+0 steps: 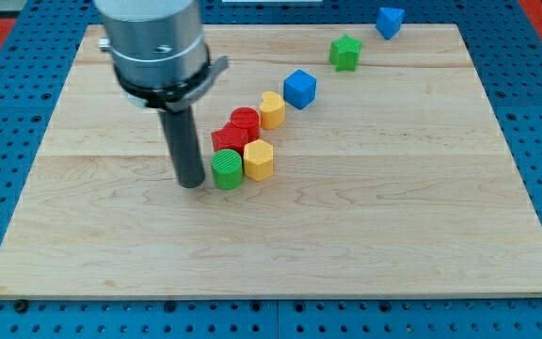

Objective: Push blue cube closer to group of blocks

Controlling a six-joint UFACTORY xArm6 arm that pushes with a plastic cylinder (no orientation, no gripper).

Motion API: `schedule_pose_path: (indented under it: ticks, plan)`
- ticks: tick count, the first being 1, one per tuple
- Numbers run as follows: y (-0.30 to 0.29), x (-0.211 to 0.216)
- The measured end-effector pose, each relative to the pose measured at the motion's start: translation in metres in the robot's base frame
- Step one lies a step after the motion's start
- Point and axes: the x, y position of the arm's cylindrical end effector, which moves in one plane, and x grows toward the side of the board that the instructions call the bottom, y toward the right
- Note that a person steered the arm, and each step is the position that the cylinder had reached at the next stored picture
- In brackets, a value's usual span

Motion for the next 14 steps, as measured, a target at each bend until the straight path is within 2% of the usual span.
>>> schedule_pose_path:
  ticks: [1, 2, 3, 4, 5, 6, 7, 8, 9, 10, 11, 12, 13, 14]
  plan:
    - [-0.003, 0.036]
    - [0.068, 0.061]
    - [0.095, 0.044]
    - [0.150, 0.026]
    - [0.229, -0.002]
    - [0.255, -0.085]
    - [0.254, -0.171]
    - [0.180, -0.181]
    - [0.082, -0.199]
    - [0.078, -0.175]
    - [0.139, -0.168]
    - [0.153, -0.176]
    - [0.196, -0.154]
    - [0.208, -0.149]
